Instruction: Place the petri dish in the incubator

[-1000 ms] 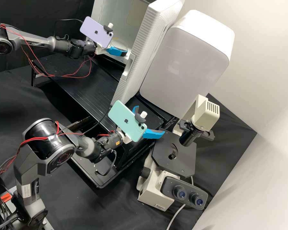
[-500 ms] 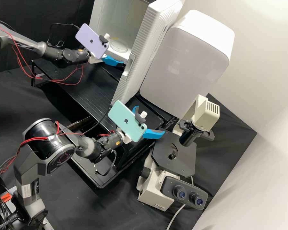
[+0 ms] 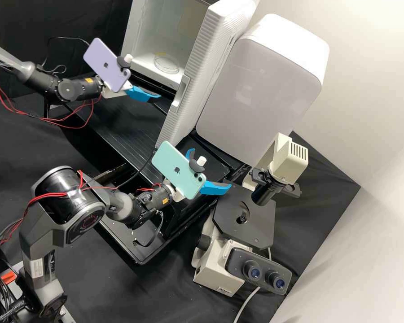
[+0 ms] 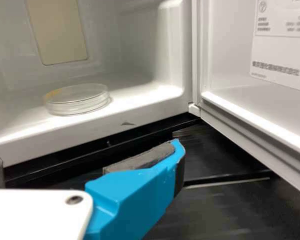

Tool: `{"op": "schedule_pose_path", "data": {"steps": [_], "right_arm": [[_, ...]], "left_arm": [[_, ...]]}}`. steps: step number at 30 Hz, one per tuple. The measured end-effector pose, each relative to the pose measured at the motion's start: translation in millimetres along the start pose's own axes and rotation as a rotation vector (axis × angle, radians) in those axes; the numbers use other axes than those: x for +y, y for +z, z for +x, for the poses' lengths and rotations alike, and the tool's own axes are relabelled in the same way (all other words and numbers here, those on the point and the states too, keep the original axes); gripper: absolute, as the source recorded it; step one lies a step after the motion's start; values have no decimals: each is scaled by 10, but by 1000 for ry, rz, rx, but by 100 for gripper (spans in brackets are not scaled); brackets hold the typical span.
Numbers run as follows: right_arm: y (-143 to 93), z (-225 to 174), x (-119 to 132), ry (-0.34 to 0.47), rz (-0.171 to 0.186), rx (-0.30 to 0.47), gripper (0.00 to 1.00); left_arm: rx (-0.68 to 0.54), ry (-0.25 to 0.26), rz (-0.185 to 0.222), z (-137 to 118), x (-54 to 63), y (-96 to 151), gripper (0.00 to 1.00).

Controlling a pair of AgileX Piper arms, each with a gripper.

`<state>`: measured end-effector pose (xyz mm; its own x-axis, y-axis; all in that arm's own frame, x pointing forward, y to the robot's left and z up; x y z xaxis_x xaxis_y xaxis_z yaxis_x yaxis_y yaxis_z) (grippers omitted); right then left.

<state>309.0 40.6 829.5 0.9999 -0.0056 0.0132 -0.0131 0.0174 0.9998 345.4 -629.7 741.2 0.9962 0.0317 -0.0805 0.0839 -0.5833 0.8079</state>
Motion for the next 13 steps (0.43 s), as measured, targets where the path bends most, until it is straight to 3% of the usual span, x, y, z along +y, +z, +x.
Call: {"op": "schedule_pose_path", "data": {"steps": [5,13], "right_arm": [[0,0,0,0,0,0,100],[0,0,0,0,0,0,100]], "left_arm": [[-48,48,15,-292,-42,-14,100],[-239,139,-20,-752,-174,-145,100]]}}
